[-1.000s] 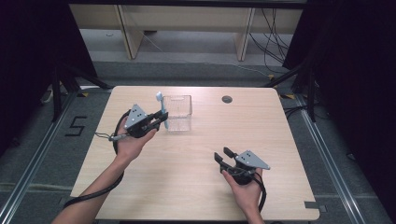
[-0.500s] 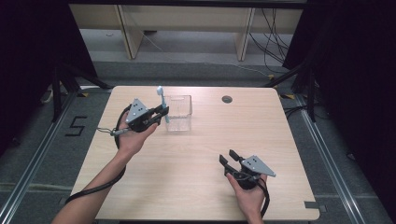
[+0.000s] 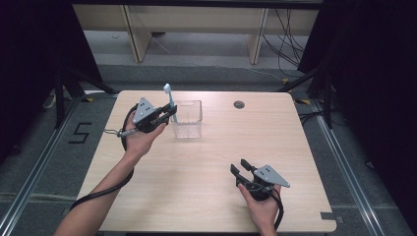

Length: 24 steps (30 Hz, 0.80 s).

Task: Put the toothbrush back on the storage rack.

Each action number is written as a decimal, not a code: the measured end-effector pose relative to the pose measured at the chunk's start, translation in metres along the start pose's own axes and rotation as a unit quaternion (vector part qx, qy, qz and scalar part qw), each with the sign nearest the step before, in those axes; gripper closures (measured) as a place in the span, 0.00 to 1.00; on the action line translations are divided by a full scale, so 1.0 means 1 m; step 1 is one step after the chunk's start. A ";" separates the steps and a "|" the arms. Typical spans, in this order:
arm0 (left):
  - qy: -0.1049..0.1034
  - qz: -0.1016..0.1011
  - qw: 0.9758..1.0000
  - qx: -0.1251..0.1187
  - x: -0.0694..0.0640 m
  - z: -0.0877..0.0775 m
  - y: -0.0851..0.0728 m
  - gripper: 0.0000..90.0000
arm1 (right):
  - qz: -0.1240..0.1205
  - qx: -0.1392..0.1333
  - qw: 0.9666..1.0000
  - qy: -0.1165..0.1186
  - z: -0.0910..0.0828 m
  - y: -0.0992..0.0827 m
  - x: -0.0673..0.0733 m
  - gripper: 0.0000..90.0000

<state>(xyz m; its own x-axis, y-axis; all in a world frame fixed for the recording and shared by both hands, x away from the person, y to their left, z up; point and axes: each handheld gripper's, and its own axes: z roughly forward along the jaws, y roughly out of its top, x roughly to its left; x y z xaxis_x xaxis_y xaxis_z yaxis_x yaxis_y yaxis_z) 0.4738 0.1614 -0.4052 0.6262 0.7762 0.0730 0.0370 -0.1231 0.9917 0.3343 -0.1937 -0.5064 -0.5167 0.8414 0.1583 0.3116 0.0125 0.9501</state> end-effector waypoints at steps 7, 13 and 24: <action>0.008 0.001 1.000 -0.003 0.006 0.006 0.001 0.87 | 0.001 -0.007 1.000 0.005 0.001 -0.001 0.000 0.59; 0.013 0.000 1.000 -0.001 0.011 0.011 0.001 0.87 | -0.004 -0.008 1.000 0.003 0.002 -0.002 -0.001 0.59; 0.016 -0.004 1.000 0.011 0.014 0.016 -0.007 0.87 | 0.004 -0.003 1.000 0.007 0.002 -0.003 0.000 0.59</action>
<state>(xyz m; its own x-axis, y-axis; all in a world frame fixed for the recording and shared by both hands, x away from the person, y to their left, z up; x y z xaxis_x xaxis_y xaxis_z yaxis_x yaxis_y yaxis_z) 0.4948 0.1637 -0.4124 0.6003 0.7968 0.0690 0.0599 -0.1309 0.9896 0.3346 -0.1926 -0.5092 -0.5253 0.8338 0.1696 0.3114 0.0028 0.9503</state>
